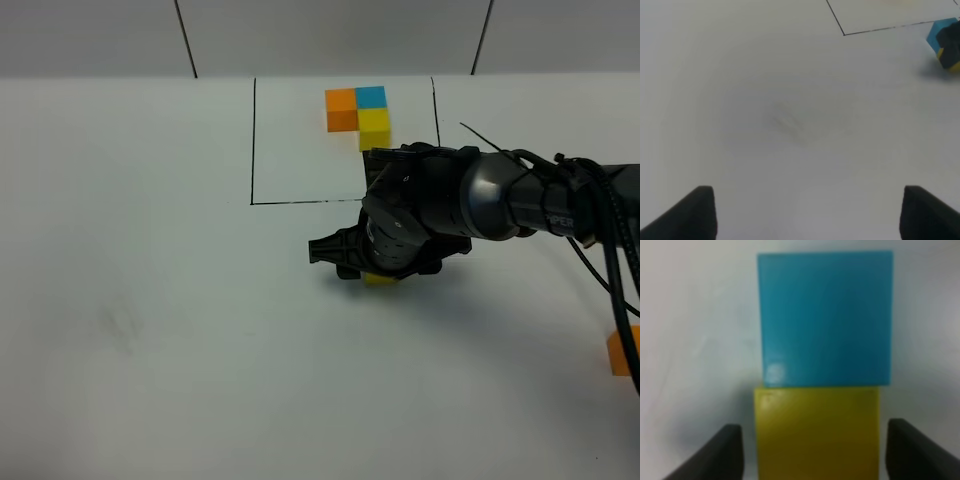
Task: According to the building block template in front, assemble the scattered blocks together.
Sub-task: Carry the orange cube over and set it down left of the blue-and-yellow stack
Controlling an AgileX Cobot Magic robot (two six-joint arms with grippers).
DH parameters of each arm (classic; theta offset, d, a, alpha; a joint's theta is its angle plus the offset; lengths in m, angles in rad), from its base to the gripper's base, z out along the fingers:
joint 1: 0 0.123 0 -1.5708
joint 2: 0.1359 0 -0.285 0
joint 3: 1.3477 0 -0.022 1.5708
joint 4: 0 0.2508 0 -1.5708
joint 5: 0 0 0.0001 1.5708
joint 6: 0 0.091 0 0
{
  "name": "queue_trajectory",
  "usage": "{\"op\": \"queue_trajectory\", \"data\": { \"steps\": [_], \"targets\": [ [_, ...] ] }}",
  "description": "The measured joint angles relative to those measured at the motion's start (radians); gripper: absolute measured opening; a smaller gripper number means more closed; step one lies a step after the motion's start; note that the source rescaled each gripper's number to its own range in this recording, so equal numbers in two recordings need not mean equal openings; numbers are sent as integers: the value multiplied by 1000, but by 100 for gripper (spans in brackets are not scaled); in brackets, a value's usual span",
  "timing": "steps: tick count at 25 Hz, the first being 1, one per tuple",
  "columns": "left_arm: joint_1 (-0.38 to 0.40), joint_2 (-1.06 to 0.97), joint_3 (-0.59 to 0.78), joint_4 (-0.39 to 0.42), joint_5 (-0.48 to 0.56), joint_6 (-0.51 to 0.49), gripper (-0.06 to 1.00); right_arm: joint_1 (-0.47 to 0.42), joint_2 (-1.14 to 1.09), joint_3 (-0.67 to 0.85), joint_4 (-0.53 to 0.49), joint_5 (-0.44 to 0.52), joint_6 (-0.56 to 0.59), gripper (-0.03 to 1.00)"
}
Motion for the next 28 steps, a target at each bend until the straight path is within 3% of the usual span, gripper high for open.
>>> {"op": "queue_trajectory", "data": {
  "steps": [4, 9, 12, 21, 28],
  "targets": [
    [0, 0, 0, 0, 0, 0, 63, 0, -69, 0, 0, 40, -32, 61],
    [0, 0, 0, 0, 0, 0, 63, -20, -188, 22, -48, 241, -114, 63],
    [0, 0, 0, 0, 0, 0, 63, -75, -285, 129, -108, 303, -129, 63],
    [0, 0, 0, 0, 0, 0, 63, -384, -602, 471, -22, 269, -266, 65],
    [0, 0, 0, 0, 0, 0, 63, -548, -691, 600, 109, 178, -493, 81]
  ]
}}
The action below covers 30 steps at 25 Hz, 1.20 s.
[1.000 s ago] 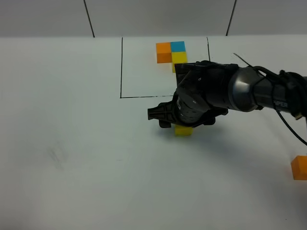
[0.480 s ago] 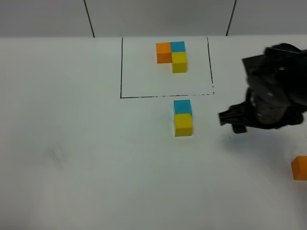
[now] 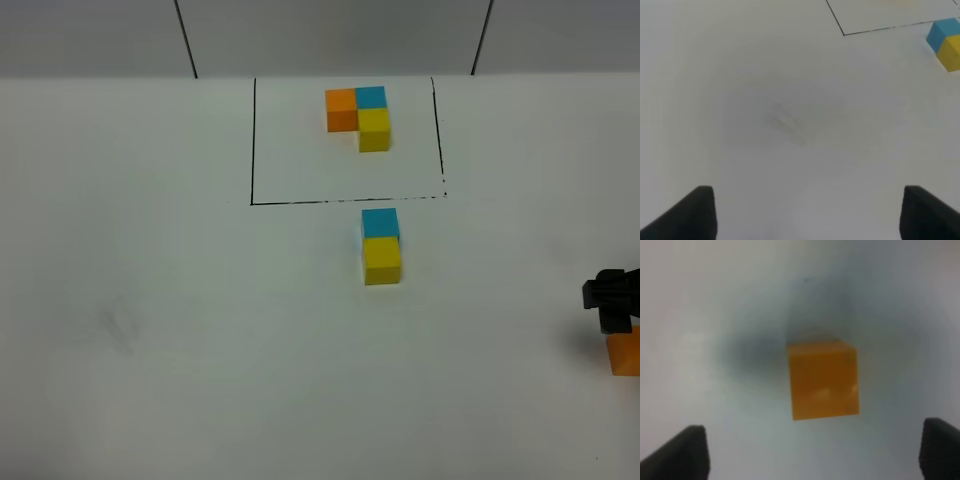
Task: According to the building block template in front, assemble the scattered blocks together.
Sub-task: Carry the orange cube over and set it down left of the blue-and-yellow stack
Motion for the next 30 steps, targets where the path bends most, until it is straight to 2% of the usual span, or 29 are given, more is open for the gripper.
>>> {"op": "queue_trajectory", "data": {
  "steps": [6, 13, 21, 30],
  "targets": [
    [0, 0, 0, 0, 0, 0, 63, -84, 24, 56, 46, -119, -101, 84],
    [0, 0, 0, 0, 0, 0, 63, -141, 134, 58, 97, -166, -218, 84],
    [0, 0, 0, 0, 0, 0, 63, -142, 219, 60, 173, -238, -330, 81],
    [0, 0, 0, 0, 0, -1, 63, -142, 298, 52, 172, -290, -346, 79]
  ]
}}
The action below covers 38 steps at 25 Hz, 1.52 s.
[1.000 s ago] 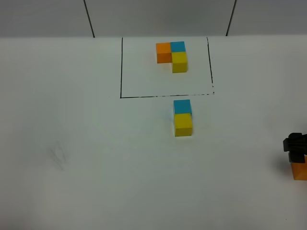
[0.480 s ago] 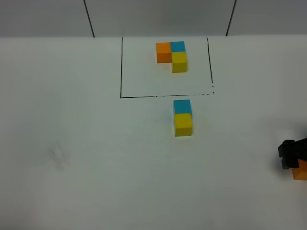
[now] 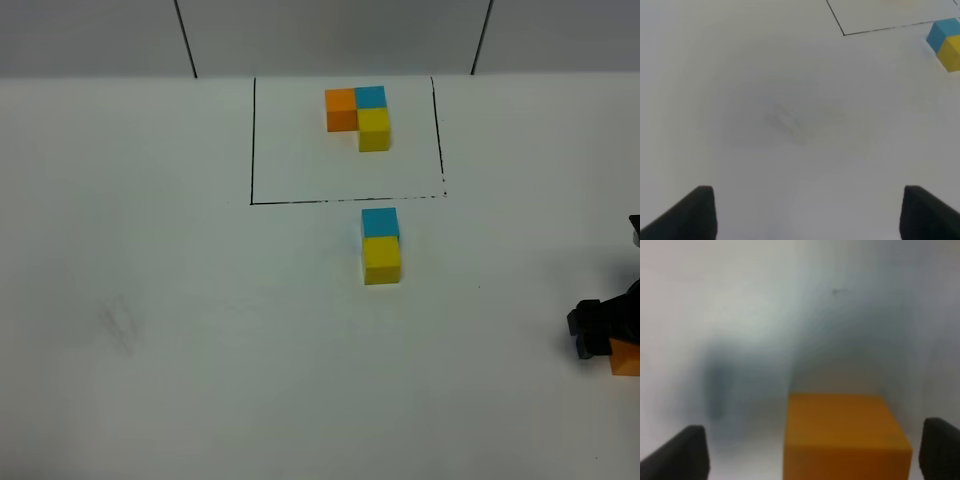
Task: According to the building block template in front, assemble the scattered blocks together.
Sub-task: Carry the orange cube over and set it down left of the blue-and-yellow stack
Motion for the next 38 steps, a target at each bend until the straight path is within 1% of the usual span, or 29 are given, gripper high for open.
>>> {"op": "queue_trajectory", "data": {
  "steps": [2, 4, 5, 7, 9, 10, 11, 13, 16, 17, 18, 19, 22, 25, 26, 28, 30, 34, 38],
  "targets": [
    [0, 0, 0, 0, 0, 0, 63, 0, 14, -10, -1, 0, -7, 77],
    [0, 0, 0, 0, 0, 0, 63, 0, 24, -18, -1, -1, -7, 71],
    [0, 0, 0, 0, 0, 0, 63, 0, 28, -21, -1, 0, -8, 67],
    [0, 0, 0, 0, 0, 0, 63, 0, 33, -26, -2, 3, -9, 55],
    [0, 0, 0, 0, 0, 0, 63, 0, 34, -26, -12, 4, -8, 39],
    [0, 0, 0, 0, 0, 0, 63, 0, 34, -26, -17, 4, -8, 28],
    [0, 0, 0, 0, 0, 0, 63, 0, 34, -27, -22, 5, -7, 26],
    [0, 0, 0, 0, 0, 0, 63, 0, 34, -30, -33, 15, -6, 26],
    [0, 0, 0, 0, 0, 0, 63, 5, 34, -72, -93, 103, -15, 26],
    [0, 0, 0, 0, 0, 0, 63, 13, 34, -97, -125, 137, -39, 26],
    [0, 0, 0, 0, 0, 0, 63, 32, 32, -123, -161, 186, -74, 26],
    [0, 0, 0, 0, 0, 0, 63, 60, 24, -147, -201, 241, -132, 26],
    [0, 0, 0, 0, 0, 0, 63, 180, -9, -258, -288, 409, -348, 26],
    [0, 0, 0, 0, 0, 0, 63, 319, -27, -411, -313, 566, -519, 26],
    [0, 0, 0, 0, 0, 0, 63, 367, -27, -458, -314, 599, -569, 26],
    [0, 0, 0, 0, 0, 0, 63, 446, -27, -567, -296, 618, -668, 26],
    [0, 0, 0, 0, 0, 0, 63, 515, -20, -653, -234, 612, -758, 26],
    [0, 0, 0, 0, 0, 0, 63, 599, 53, -795, -98, 620, -932, 26],
    [0, 0, 0, 0, 0, 0, 63, 659, 193, -906, 0, 646, -1051, 26]
  ]
}}
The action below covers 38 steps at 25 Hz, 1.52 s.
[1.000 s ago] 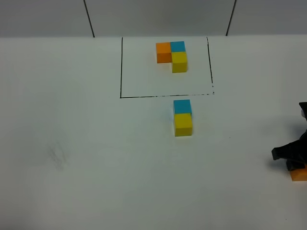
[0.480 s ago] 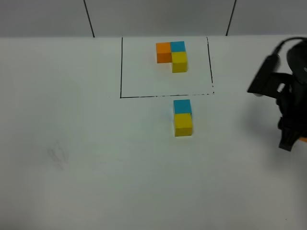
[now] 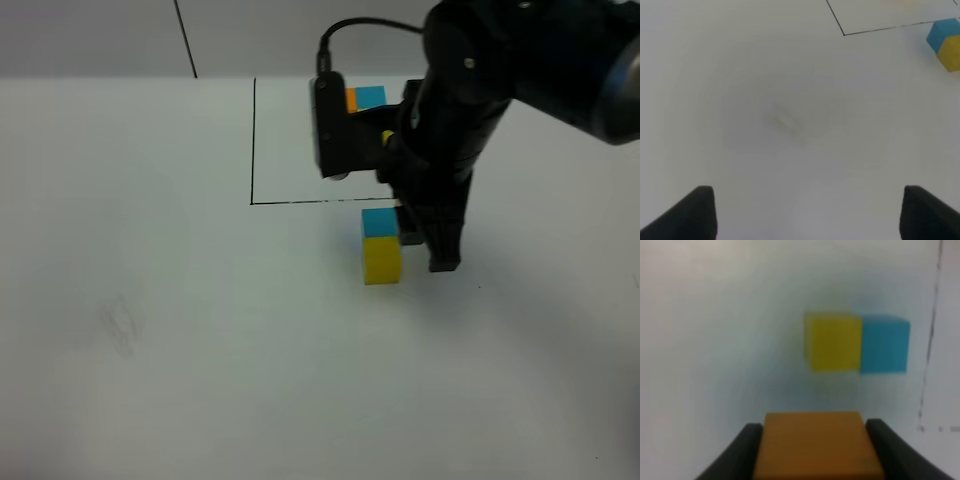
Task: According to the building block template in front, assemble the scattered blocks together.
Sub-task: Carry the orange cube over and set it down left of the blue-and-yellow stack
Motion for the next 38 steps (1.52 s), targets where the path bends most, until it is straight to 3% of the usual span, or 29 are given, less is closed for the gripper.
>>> {"op": "queue_trajectory", "data": {
  "steps": [11, 19, 28, 38],
  "targets": [
    [0, 0, 0, 0, 0, 0, 63, 59, 336, -360, 59, 32, -167, 26],
    [0, 0, 0, 0, 0, 0, 63, 51, 521, -570, 62, 38, -192, 26],
    [0, 0, 0, 0, 0, 1, 63, -25, 638, -616, 23, 28, -89, 26],
    [0, 0, 0, 0, 0, 1, 63, -40, 658, -623, 93, 61, -27, 26]
  ]
}}
